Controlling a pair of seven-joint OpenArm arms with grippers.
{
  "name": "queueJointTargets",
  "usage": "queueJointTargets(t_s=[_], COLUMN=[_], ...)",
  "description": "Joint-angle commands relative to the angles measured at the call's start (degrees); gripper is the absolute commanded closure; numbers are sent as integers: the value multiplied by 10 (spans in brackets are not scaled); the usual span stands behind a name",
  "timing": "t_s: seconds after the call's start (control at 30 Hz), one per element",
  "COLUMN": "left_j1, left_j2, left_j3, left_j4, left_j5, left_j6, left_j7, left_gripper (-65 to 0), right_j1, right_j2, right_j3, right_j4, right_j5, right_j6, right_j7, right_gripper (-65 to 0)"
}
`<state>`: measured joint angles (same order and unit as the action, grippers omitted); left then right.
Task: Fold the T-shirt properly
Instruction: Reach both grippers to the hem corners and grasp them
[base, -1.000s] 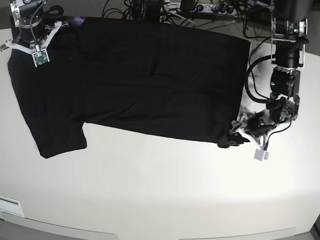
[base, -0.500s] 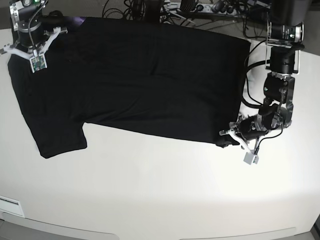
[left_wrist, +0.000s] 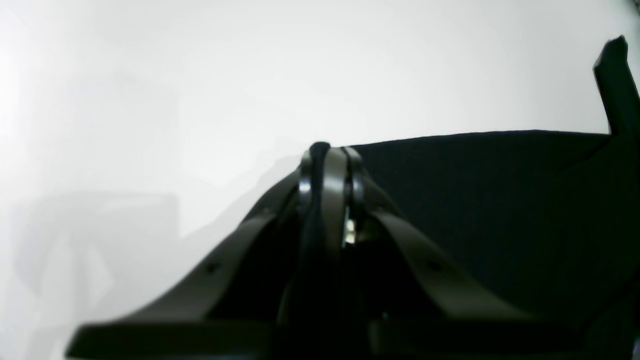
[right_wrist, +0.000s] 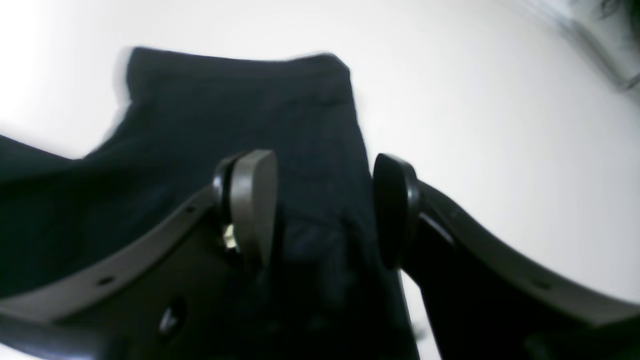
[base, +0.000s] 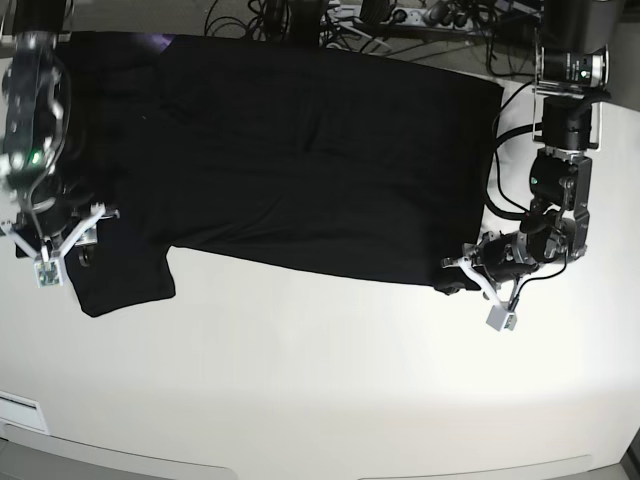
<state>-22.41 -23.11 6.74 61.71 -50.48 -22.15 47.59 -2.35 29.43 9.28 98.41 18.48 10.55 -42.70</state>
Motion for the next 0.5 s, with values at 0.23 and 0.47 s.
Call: queueJointTargets(t_s=[0.23, 0.47], left_j1=[-3, -3], left_j2=[-9, -9], left_j3=[0, 0], left_j4=[0, 0], left_j5=[31, 31], left_j6=[9, 9], left_j7=[22, 22], left_gripper=[0, 0], right_j1=[230, 319], right_j2=[32, 54], right_j3=[47, 48], right_j4=[-313, -528], right_j5=[149, 196], right_j6=[134, 187], right_j7=[-46, -41], right_gripper=[-335, -335])
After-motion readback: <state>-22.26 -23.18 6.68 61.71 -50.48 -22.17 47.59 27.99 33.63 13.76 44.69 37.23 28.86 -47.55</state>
